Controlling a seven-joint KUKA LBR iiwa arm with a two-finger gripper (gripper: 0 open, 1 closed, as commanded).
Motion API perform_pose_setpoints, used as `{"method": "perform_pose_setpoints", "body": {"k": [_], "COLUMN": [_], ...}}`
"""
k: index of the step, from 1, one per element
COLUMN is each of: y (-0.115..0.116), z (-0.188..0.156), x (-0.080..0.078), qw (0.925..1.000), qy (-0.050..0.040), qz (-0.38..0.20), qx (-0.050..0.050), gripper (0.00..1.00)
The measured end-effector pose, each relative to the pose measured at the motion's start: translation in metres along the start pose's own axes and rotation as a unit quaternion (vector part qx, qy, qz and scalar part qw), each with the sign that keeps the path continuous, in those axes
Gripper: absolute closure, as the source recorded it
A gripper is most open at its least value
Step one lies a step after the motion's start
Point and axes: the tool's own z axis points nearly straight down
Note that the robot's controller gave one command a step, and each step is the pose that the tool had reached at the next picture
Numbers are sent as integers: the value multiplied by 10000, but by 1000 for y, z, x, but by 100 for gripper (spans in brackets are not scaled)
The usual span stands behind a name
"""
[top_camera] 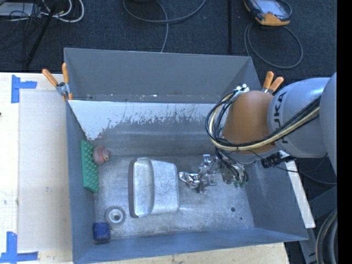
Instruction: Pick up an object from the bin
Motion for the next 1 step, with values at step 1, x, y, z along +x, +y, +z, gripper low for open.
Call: {"method": "perform_pose_setpoints", "body": {"k": [1], "y": [0], "z": [-59], "x": [-2], "qw": [10000], "qy": [10], "qz": [-18], "qx": [-3], "gripper": [100]}}
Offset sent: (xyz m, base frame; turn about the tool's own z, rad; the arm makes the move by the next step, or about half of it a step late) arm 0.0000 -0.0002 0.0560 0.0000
